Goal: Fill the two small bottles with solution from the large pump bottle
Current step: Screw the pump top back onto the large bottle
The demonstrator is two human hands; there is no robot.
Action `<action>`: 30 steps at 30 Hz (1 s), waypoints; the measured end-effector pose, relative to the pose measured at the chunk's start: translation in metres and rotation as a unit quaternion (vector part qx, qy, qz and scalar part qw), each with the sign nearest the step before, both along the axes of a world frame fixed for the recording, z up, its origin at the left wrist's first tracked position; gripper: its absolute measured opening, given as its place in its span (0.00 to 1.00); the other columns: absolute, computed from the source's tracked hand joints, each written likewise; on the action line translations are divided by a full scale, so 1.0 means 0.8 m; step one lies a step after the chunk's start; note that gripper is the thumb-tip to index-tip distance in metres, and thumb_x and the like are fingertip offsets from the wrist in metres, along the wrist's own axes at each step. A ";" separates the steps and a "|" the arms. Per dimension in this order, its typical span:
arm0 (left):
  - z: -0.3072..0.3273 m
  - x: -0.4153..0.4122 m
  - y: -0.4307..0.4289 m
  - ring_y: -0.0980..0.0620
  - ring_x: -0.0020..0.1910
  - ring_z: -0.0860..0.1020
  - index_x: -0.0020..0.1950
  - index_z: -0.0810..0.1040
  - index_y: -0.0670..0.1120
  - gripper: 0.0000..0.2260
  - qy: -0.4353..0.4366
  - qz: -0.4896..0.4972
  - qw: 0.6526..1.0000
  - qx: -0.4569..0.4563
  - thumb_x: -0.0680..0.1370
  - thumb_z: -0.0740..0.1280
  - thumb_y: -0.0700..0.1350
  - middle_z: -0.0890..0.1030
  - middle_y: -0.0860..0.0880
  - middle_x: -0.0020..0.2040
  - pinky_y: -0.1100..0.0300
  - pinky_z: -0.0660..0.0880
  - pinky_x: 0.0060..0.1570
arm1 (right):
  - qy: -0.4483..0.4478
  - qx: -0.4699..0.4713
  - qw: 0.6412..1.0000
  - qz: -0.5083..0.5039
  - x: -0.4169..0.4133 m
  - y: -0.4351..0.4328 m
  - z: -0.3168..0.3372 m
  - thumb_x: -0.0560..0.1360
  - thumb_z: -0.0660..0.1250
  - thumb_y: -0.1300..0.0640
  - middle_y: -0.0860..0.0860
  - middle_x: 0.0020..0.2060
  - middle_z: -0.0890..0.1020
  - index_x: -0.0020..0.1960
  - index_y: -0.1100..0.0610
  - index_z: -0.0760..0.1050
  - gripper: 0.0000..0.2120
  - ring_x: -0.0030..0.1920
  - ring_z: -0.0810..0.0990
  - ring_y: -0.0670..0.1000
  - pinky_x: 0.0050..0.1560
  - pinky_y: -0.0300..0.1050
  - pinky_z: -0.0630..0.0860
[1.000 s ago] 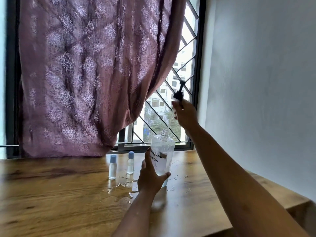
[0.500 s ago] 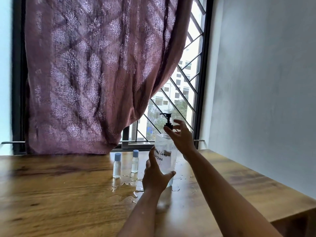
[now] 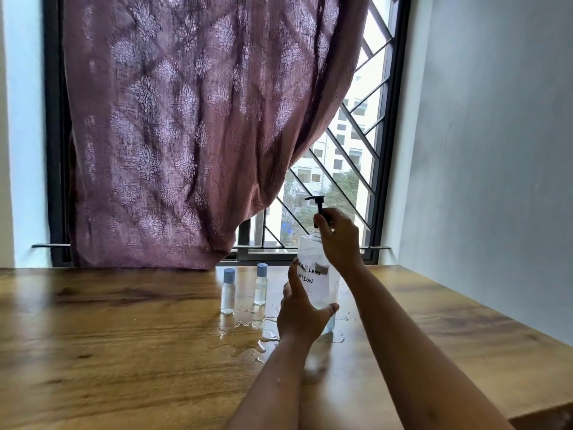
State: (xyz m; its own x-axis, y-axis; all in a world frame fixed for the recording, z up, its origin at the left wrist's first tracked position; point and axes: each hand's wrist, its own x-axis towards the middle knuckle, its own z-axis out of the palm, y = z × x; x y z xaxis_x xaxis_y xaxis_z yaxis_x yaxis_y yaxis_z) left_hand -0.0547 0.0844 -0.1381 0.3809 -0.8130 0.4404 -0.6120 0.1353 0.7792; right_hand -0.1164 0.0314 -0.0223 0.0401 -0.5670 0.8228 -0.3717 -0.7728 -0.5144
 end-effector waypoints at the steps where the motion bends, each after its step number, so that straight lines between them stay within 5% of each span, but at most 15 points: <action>1: 0.000 -0.001 -0.001 0.42 0.66 0.70 0.74 0.42 0.56 0.49 0.002 0.000 1.000 0.000 0.67 0.75 0.56 0.66 0.45 0.70 0.47 0.72 0.60 | 0.006 0.008 1.000 0.016 -0.003 0.001 -0.001 0.77 0.63 0.59 0.58 0.42 0.83 0.50 0.63 0.78 0.08 0.43 0.78 0.53 0.44 0.42 0.69; 6: 0.000 -0.001 0.000 0.42 0.66 0.70 0.73 0.42 0.56 0.48 0.005 -0.002 1.000 -0.002 0.66 0.75 0.56 0.66 0.45 0.70 0.47 0.73 0.60 | 0.012 0.067 0.994 0.084 -0.018 0.005 0.005 0.78 0.60 0.60 0.53 0.43 0.82 0.53 0.61 0.78 0.09 0.46 0.80 0.51 0.51 0.47 0.73; 11: 0.002 -0.002 0.002 0.43 0.65 0.71 0.73 0.44 0.56 0.48 0.003 0.002 1.000 -0.008 0.66 0.75 0.56 0.67 0.45 0.69 0.48 0.74 0.59 | -0.012 0.070 0.997 0.043 -0.015 -0.001 0.006 0.71 0.72 0.53 0.54 0.43 0.83 0.49 0.59 0.76 0.12 0.44 0.81 0.52 0.48 0.47 0.76; 15: 0.003 -0.002 0.004 0.42 0.64 0.72 0.73 0.44 0.57 0.48 0.003 0.003 1.000 -0.006 0.65 0.76 0.55 0.68 0.45 0.67 0.46 0.74 0.59 | -0.044 0.041 0.998 -0.031 -0.005 -0.003 0.005 0.63 0.78 0.53 0.56 0.38 0.73 0.40 0.58 0.67 0.20 0.39 0.70 0.52 0.39 0.44 0.64; 19: 0.003 -0.001 0.003 0.42 0.65 0.71 0.73 0.43 0.57 0.49 0.012 0.000 1.000 -0.003 0.65 0.76 0.55 0.66 0.45 0.69 0.46 0.73 0.60 | -0.016 0.040 0.999 0.000 0.005 0.003 0.001 0.65 0.77 0.52 0.53 0.48 0.70 0.53 0.60 0.66 0.26 0.47 0.68 0.50 0.47 0.39 0.64; 22: 0.002 -0.004 0.002 0.42 0.65 0.71 0.72 0.44 0.58 0.49 0.014 0.005 1.000 -0.006 0.65 0.76 0.55 0.67 0.45 0.68 0.45 0.74 0.60 | -0.020 0.094 0.992 0.088 0.001 0.003 0.001 0.71 0.71 0.58 0.54 0.49 0.77 0.62 0.58 0.63 0.25 0.49 0.77 0.54 0.52 0.50 0.74; 25: 0.002 -0.005 0.002 0.42 0.64 0.72 0.72 0.44 0.58 0.48 0.013 0.005 1.000 -0.009 0.64 0.76 0.55 0.68 0.45 0.66 0.46 0.74 0.59 | -0.059 0.082 0.991 0.091 -0.007 0.002 -0.005 0.71 0.71 0.62 0.56 0.45 0.81 0.57 0.58 0.64 0.20 0.45 0.80 0.56 0.53 0.55 0.77; 30: 0.003 -0.007 0.004 0.42 0.64 0.71 0.72 0.46 0.58 0.48 0.011 0.002 1.000 -0.014 0.64 0.76 0.55 0.67 0.45 0.67 0.45 0.73 0.59 | -0.068 0.133 0.987 0.050 -0.007 -0.001 0.003 0.64 0.77 0.54 0.54 0.42 0.72 0.52 0.56 0.59 0.29 0.43 0.73 0.53 0.46 0.51 0.73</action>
State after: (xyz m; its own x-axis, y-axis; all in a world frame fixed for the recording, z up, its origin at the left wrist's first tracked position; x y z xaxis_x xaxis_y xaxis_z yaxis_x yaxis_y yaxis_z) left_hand -0.0600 0.0878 -0.1356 0.3946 -0.7986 0.4545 -0.5948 0.1550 0.7888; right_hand -0.1218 0.0307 -0.0201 0.0053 -0.7630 0.6464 -0.2138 -0.6323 -0.7446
